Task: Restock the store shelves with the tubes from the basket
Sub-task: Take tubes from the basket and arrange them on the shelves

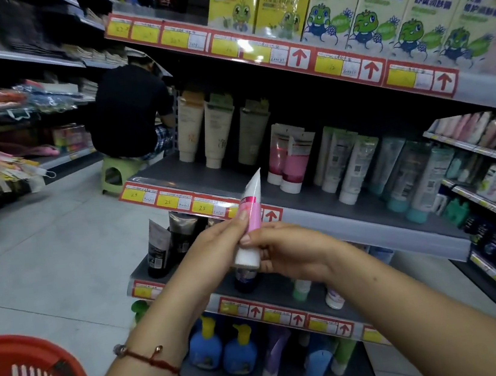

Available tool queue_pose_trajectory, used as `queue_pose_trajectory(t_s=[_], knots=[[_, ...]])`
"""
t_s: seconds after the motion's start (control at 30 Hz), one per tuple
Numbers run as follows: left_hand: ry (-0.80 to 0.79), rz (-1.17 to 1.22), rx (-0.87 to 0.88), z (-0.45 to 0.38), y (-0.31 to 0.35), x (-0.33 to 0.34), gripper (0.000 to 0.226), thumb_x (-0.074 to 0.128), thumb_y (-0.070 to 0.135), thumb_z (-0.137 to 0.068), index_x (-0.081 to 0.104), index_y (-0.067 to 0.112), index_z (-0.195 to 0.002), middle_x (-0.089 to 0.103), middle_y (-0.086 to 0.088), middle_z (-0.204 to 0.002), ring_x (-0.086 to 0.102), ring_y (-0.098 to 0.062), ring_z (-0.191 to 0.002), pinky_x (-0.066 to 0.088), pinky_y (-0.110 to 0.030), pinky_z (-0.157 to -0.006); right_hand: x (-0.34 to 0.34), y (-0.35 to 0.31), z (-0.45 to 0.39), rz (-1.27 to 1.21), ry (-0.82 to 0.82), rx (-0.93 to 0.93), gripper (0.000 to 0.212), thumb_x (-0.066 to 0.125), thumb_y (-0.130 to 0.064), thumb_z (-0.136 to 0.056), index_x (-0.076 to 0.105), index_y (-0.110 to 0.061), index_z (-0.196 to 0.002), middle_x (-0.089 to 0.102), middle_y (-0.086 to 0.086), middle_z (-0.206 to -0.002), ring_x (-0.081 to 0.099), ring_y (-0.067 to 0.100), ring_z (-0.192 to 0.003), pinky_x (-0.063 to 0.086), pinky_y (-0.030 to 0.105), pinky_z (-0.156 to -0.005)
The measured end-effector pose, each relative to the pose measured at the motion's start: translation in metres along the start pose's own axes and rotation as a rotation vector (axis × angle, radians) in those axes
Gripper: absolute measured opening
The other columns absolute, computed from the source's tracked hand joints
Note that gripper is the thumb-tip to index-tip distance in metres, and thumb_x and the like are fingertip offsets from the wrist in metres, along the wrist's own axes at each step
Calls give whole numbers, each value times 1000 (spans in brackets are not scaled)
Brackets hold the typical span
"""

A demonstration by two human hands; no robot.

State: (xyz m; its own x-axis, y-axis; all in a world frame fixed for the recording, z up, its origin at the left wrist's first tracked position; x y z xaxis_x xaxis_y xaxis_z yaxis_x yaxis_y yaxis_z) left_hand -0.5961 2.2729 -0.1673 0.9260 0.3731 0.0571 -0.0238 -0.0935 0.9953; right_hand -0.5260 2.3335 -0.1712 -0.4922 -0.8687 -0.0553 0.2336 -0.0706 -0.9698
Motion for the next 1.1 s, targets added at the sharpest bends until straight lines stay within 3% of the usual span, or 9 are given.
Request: queue_pose_trajectory(t_s=[0.13,0.2,0.27,0.4,0.53,0.7,0.83,0.97,1.1], knots=[[73,41,-28,-3,-1,-21,41,54,61,-91,68,31,-116,75,7,-101,67,-10,-87,50,-38,-91,-39,-31,-8,-15,261,-82,32,71,-21,-86,62,-8,-115,73,3,-92,69,11,-79,55,24,-72],[116,49,-36,-5,-3,-35,39,57,55,-92,66,26,-116,71,0,-98,65,-13,-83,49,-37,-87,-69,-53,-8,43,450,-182,40,76,-32,-83,60,-11,-113,74,5,-95,70,14,-81,57,29,-74],[176,-61,-34,-4,-5,-51,25,56,44,-97,66,26,-112,71,-1,-102,65,-16,-94,50,-33,-84,-101,-72,-11,189,646,-274,57,81,-46,-73,59,-15,-116,73,5,-103,71,17,-90,58,33,-80],[249,-480,-54,0,-15,-77,42,58,43,-95,58,26,-133,64,4,-124,59,-14,-111,48,-35,-94,-155,-72,-24,432,970,-245,105,79,-75,-38,53,-17,-121,69,0,-108,68,20,-92,58,42,-82],[186,-670,-99,2,-28,-85,48,58,40,-95,53,20,-139,60,0,-134,56,-14,-117,44,-29,-93,-150,-65,-28,539,1003,-152,86,85,-51,-63,39,-12,-125,60,5,-114,62,28,-100,54,45,-87],[186,-715,-140,6,-39,-96,48,58,39,-95,54,18,-138,59,-3,-135,51,-10,-104,41,-27,-86,-154,-65,-36,576,960,-105,74,84,-31,-66,41,-10,-123,61,7,-111,63,26,-94,54,39,-81],[183,-732,-145,9,-43,-102,45,59,38,-95,56,18,-136,59,-3,-133,52,-11,-103,45,-28,-84,-152,-65,-33,650,992,-107,76,85,-45,-67,41,-13,-120,59,3,-107,61,24,-90,51,36,-76],[176,-736,-182,19,-53,-114,44,61,39,-94,58,19,-133,62,-2,-128,59,-15,-108,52,-33,-90,-140,-65,-29,708,1067,-98,79,81,-58,-65,40,-14,-117,63,7,-115,64,32,-99,53,44,-86],[173,-783,-228,41,-60,-138,37,59,39,-95,60,22,-127,65,0,-111,63,-9,-88,48,-23,-68,-135,-64,-18,648,1123,-153,85,78,-63,-64,45,-11,-123,60,11,-122,59,34,-110,50,47,-93]])
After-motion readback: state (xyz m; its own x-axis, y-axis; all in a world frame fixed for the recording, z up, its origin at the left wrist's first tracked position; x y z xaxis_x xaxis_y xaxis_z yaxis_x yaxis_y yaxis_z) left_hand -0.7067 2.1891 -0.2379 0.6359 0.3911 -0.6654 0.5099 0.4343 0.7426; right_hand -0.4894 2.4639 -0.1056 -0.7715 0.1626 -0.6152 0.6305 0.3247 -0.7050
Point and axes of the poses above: each hand's wrist, its own z-axis away from the middle knuckle, its own x-axis out of the palm, y = z × x, the point moved 10 cm from there along -z, towards the middle knuckle
